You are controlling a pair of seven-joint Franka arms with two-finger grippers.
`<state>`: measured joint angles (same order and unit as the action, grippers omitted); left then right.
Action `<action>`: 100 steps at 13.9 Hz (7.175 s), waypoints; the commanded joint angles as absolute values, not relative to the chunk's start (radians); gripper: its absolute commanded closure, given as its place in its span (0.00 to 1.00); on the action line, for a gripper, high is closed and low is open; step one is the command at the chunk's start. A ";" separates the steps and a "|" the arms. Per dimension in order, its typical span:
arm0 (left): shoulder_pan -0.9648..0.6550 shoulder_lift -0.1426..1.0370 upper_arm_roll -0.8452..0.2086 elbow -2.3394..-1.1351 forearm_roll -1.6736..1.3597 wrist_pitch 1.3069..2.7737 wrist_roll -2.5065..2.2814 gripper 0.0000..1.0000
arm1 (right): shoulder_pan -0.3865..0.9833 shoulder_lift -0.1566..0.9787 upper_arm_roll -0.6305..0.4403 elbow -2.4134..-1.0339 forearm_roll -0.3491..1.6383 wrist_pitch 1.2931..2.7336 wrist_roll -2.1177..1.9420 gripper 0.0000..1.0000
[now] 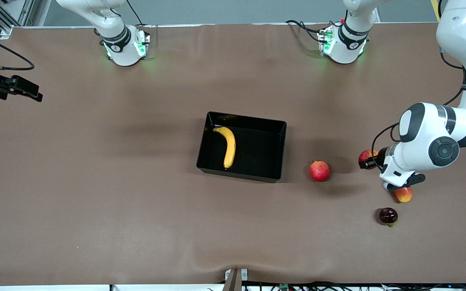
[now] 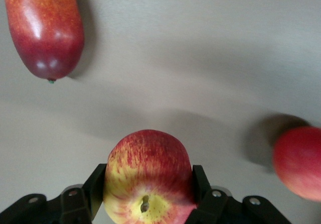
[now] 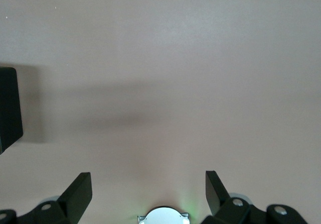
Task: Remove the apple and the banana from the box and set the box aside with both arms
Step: 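Carry the apple out of the box and lower it beside the mango, then open the left gripper to release the apple and raise it, then move the left gripper over the yellow banana in the box, then grasp the banana with the left gripper while the right gripper approaches the box, then carry the banana out and set it down beside the apples, then grip the box rim with the right gripper while the left gripper withdraws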
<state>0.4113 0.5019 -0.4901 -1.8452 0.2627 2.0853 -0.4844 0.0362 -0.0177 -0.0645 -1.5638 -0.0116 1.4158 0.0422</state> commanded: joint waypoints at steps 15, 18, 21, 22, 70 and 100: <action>0.517 0.401 -0.593 -1.941 0.354 2.156 -0.462 0.00 | 0.040 0.025 -0.071 -1.532 -0.025 1.502 0.029 0.00; 0.512 0.373 -0.727 -1.890 0.324 2.044 -0.523 0.00 | 0.020 0.026 -0.069 -1.532 -0.021 1.503 0.028 0.00; 0.456 0.391 -0.877 -1.859 0.325 2.005 -0.590 0.00 | 0.012 0.026 -0.066 -1.525 -0.021 1.508 0.011 0.00; 0.386 0.412 -0.879 -1.833 0.331 2.011 -0.601 0.00 | 0.014 0.025 -0.061 -1.516 -0.021 1.503 0.011 0.00; 0.086 0.462 -0.371 -1.649 0.293 1.935 -0.240 1.00 | 0.406 0.477 -0.061 -1.542 0.100 1.804 0.145 0.00; 0.255 0.263 -0.370 -1.560 0.265 1.944 -0.138 0.00 | 0.669 0.581 -0.061 -1.740 0.156 2.303 0.529 1.00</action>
